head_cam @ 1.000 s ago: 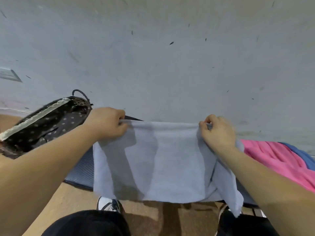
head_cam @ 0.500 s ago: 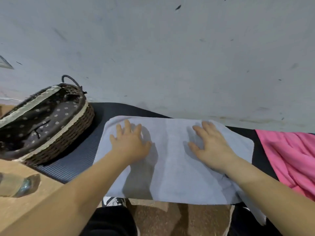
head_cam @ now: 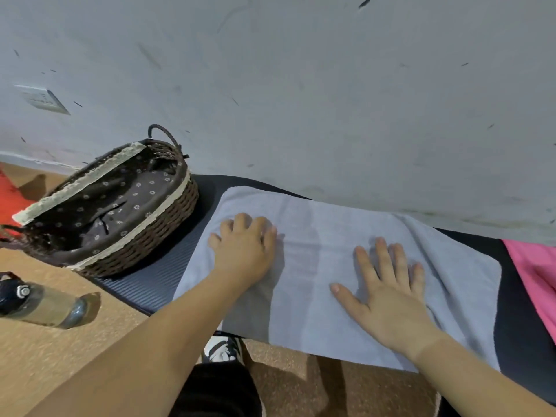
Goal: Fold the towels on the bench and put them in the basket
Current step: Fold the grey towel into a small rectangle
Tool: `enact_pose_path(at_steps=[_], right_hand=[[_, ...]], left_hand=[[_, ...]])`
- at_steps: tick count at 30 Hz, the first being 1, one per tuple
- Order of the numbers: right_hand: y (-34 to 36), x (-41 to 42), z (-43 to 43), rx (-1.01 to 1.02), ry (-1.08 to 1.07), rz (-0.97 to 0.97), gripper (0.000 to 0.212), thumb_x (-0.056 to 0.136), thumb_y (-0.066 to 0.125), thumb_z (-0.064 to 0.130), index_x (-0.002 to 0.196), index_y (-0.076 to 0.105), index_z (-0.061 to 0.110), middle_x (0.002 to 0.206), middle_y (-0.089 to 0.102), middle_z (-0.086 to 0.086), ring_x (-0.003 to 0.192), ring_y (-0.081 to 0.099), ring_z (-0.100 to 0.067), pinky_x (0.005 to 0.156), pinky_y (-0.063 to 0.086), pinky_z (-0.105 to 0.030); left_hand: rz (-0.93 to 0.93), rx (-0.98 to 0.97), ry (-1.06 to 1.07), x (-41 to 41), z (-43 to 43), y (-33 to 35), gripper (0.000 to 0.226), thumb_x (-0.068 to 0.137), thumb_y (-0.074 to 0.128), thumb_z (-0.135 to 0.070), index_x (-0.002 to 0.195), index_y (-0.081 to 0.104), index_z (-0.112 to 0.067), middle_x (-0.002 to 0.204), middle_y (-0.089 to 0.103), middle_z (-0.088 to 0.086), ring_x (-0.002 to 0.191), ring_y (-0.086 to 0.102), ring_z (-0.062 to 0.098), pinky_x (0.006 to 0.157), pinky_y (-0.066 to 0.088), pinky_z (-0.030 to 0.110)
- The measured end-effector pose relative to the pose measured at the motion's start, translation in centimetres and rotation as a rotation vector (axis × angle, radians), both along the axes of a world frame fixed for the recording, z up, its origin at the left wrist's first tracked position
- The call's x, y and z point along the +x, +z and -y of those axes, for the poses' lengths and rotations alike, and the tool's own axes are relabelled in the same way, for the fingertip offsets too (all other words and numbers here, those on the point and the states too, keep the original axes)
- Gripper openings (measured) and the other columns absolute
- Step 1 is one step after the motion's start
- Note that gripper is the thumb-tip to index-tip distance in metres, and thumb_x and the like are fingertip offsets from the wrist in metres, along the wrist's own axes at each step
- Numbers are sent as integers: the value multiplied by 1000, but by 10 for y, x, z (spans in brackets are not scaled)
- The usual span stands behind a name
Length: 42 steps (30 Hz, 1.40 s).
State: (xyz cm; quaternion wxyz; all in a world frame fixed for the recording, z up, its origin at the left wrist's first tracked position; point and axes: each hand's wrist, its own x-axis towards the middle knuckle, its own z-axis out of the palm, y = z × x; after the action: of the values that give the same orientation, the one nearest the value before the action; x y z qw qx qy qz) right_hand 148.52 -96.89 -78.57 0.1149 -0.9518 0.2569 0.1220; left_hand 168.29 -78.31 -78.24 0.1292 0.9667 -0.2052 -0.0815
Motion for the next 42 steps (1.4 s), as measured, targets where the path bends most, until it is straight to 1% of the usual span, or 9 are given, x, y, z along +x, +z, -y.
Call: enact_pose_path(at_steps=[3,6,14,18,22,25,29,35,42], right_hand=[[7,23,4,69,39,148,79,92,15,85,158,-12,51,168,-29,7,152,-34,-19,125,-17,-45],[2,37,11,108,32,126,74,93,18,82,159,-3,54,170,-23,8,154,-28,-19,125,-16,-45],[-9,42,11,54,38,47,73,96,12,77,160,-9,49,169,-26,2,154,-30,-25,124,-19,-50],[-7,40,12,117,42,96,72,98,18,75,160,-5,49,170,-24,4,153,-31,-21,123,-21,-47],[1,36,18,251,3,248,74,92,24,75,160,6,50,172,-13,6,155,-25,-13,125,-16,-42],[8,28,26,240,-10,297,80,87,19,77,161,13,47,173,-7,4,157,-19,-14,126,-13,-41],[18,3,44,207,-41,287,86,85,16,80,162,15,42,173,-3,2,158,-14,-17,127,-10,-42],[27,-48,84,326,-190,220,81,100,44,60,165,10,24,173,0,-3,159,-6,-20,128,-3,-41],[34,-82,123,344,-316,391,62,95,64,41,148,49,12,146,50,-10,138,45,-29,113,39,-39]], left_hand=[[150,-117,-34,49,2,5,43,108,34,-32,144,55,-19,163,34,13,147,30,40,116,29,50],[82,131,-111,97,6,7,54,102,44,-20,156,37,-21,166,29,10,154,19,36,122,24,47],[45,149,-133,130,18,19,30,84,57,-13,112,65,-17,111,49,6,113,49,33,85,51,45],[213,132,7,131,15,30,28,89,59,-8,117,53,-10,124,46,14,107,49,36,71,46,43],[221,123,-76,84,35,32,47,93,58,-20,139,47,-14,155,34,12,133,42,39,94,43,46],[-60,118,-154,9,65,25,74,95,54,-51,159,26,-27,173,0,9,158,5,36,123,18,53],[-257,217,-211,-67,81,3,93,88,24,-85,162,-11,-40,169,-30,5,154,-28,39,118,-11,71],[-55,282,-241,-72,51,-12,88,84,-1,-89,158,-19,-46,170,-26,-1,156,-23,35,118,-12,71],[23,179,-329,-83,73,0,88,90,-2,-79,165,4,-34,174,-11,4,159,-13,34,123,-7,62]])
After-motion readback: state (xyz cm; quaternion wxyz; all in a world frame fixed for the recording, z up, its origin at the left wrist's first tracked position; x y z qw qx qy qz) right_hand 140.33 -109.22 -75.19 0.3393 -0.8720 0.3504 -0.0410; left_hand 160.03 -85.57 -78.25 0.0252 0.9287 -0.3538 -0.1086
